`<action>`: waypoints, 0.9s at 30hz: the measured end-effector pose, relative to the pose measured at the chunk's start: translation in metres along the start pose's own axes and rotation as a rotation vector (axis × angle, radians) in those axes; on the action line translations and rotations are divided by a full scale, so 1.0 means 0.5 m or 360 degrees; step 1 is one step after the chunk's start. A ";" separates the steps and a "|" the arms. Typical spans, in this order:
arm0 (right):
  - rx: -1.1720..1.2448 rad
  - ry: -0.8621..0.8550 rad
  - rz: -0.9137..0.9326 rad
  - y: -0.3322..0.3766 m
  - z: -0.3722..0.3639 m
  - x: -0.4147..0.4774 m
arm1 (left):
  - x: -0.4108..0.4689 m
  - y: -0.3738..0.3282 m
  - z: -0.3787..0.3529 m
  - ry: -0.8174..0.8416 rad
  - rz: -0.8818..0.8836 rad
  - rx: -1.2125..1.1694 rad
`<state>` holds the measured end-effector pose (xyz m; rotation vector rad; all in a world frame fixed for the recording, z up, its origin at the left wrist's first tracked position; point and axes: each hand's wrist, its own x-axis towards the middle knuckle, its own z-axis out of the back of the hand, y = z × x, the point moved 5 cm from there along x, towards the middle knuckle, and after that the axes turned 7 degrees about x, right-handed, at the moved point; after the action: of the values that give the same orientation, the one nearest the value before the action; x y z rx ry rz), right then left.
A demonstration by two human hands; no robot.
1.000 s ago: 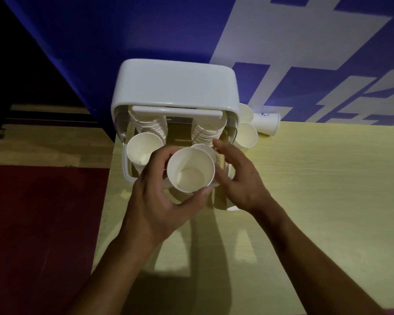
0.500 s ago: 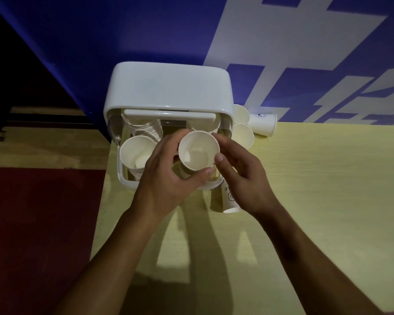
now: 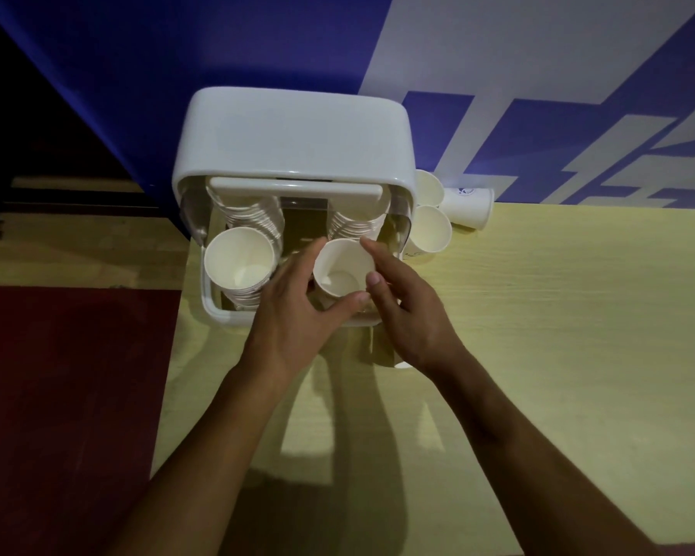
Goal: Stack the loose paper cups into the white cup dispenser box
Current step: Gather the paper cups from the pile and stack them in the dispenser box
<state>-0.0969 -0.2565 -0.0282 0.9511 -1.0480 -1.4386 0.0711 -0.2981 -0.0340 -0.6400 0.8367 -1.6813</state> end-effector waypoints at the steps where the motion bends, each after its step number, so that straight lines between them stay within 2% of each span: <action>1: -0.0008 0.0002 -0.0001 -0.003 -0.001 0.001 | -0.001 0.003 -0.003 0.0019 0.0025 -0.0010; 10: -0.0094 0.0038 0.0021 0.001 0.010 0.000 | -0.008 0.012 -0.024 0.0023 0.0132 -0.0038; 14: -0.0013 -0.0218 -0.0010 0.007 0.064 -0.035 | -0.033 -0.011 -0.009 -0.0018 0.0153 0.0123; 16: 0.0031 -0.0372 -0.0054 -0.010 0.115 -0.053 | -0.063 -0.056 0.010 -0.0163 0.0030 0.0264; 19: -0.0014 -0.0563 -0.0190 -0.062 0.204 -0.050 | -0.088 -0.141 0.004 -0.0353 -0.0378 0.0374; 23: -0.0259 -0.0654 -0.0252 -0.119 0.308 -0.004 | -0.020 -0.240 -0.102 -0.0203 -0.0666 0.0530; 25: -0.0365 -0.0618 -0.0267 -0.136 0.349 0.022 | 0.034 -0.277 -0.180 -0.0086 -0.0757 0.0811; 27: -0.0452 -0.0520 -0.0280 -0.154 0.377 0.050 | 0.091 -0.291 -0.244 0.0015 -0.0709 0.1204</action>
<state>-0.3015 -0.2580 -0.0465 0.6273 -0.9745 -1.8777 -0.1198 -0.2947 0.0079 -0.2908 0.0103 -2.2130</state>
